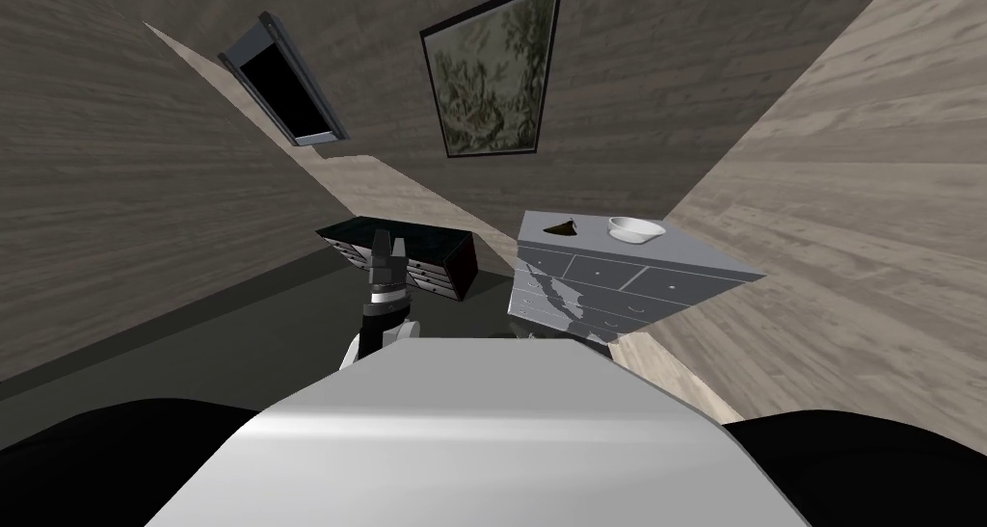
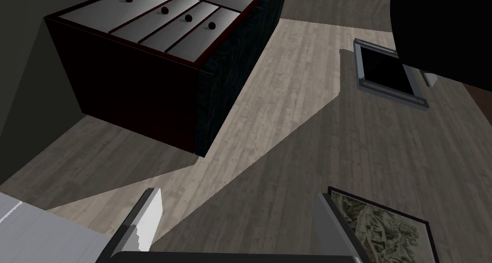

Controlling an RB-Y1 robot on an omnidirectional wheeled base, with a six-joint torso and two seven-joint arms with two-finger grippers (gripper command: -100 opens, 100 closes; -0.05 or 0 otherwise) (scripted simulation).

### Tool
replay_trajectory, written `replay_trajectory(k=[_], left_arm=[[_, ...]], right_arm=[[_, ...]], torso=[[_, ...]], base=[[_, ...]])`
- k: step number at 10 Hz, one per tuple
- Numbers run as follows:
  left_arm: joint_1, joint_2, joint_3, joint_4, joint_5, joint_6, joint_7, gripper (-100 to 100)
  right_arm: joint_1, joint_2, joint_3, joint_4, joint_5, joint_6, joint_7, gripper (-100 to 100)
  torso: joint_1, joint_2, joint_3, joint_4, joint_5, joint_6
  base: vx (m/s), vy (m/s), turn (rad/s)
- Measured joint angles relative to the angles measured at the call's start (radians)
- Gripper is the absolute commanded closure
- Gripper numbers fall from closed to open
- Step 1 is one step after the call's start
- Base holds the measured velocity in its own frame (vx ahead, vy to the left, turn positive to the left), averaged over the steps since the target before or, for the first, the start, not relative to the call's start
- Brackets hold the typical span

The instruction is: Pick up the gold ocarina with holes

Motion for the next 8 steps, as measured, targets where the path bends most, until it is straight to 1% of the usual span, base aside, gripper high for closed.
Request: replay_trajectory(k=[1,2,3,4,5,6,7,8], left_arm=[[0.0,0.0,0.0,0.0,0.0,0.0,0.0,0],[0.0,0.0,0.0,0.0,0.0,0.0,0.0,0],[0.0,0.0,0.0,0.0,0.0,0.0,0.0,0],[0.0,0.0,0.0,0.0,0.0,0.0,0.0,0],[0.0,0.0,0.0,0.0,0.0,0.0,0.0,0],[0.0,0.0,0.0,0.0,0.0,0.0,0.0,0],[0.0,0.0,0.0,0.0,0.0,0.0,0.0,0],[0.0,0.0,0.0,0.0,0.0,0.0,0.0,0]], right_arm=[[0.001,-0.021,0.003,0.0,0.0,-0.001,0.002,-100],[-0.001,-0.058,0.022,-0.001,-0.009,0.012,0.016,-100],[-0.016,-0.084,0.05,0.012,-0.011,0.026,0.029,-100],[-0.014,-0.121,0.054,0.009,-0.014,0.03,0.032,-100],[-0.011,-0.145,0.086,0.023,-0.011,0.036,0.056,-100],[-0.014,-0.177,0.108,0.03,-0.015,0.04,0.072,-100],[-0.014,-0.208,0.118,0.033,-0.016,0.039,0.076,-100],[-0.016,-0.229,0.121,0.034,-0.016,0.039,0.077,-100]], torso=[[-0.003,0.001,0.0,0.0,-0.001,0.0],[0.0,-0.001,0.0,0.0,0.0,0.0],[0.002,-0.002,-0.001,0.0,0.0,0.0],[-0.001,-0.001,0.0,0.0,0.0,0.0],[0.001,-0.001,-0.001,0.0,0.0,0.0],[0.001,-0.002,-0.001,0.0,0.0,0.0],[-0.001,-0.001,0.0,0.0,0.0,0.0],[-0.003,0.001,0.0,0.0,-0.001,0.0]], base=[[0.044,0.079,0.122],[0.053,0.093,0.033],[0.024,0.044,-0.029],[0.049,0.086,0.106],[0.057,0.082,0.04],[0.027,0.037,-0.014],[0.005,0.008,-0.003],[0.043,0.067,0.117]])
